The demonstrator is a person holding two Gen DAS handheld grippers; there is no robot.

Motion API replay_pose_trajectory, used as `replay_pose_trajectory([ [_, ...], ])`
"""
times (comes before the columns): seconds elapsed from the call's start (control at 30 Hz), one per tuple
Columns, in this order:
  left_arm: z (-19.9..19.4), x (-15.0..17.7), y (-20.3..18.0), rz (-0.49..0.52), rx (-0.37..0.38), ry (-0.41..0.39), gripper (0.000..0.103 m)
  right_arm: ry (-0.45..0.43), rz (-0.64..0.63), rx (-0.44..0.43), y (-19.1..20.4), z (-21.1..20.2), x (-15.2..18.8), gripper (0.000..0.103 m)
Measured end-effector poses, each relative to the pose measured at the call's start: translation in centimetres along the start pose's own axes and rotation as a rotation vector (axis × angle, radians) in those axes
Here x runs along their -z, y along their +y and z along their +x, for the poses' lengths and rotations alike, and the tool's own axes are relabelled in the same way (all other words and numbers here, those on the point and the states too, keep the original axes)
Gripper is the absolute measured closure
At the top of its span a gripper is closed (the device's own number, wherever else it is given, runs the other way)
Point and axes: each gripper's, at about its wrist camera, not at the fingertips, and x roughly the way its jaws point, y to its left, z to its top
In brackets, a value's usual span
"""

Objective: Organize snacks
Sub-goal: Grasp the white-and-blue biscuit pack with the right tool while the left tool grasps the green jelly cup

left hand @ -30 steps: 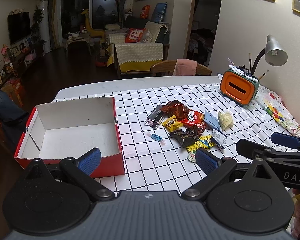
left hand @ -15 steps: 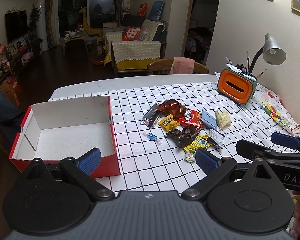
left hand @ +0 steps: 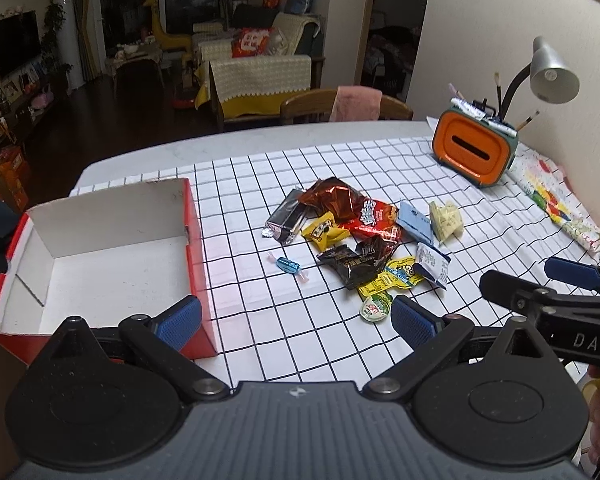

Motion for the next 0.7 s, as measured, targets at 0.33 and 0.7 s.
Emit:
replay_pose_trajectory([
  [0.33, 5.7, -0.6, -1.7, 0.048, 0.026, 0.081, 0.001, 0.1, -0.032, 0.007, -4.6, 5.8, 0.3, 0.012],
  [0.7, 11.8, -0.7, -5.6, 0.155, 0.093, 0.146, 0.002, 0.184, -0.003, 0.052, -8.8, 12.6, -0.8, 0.014],
])
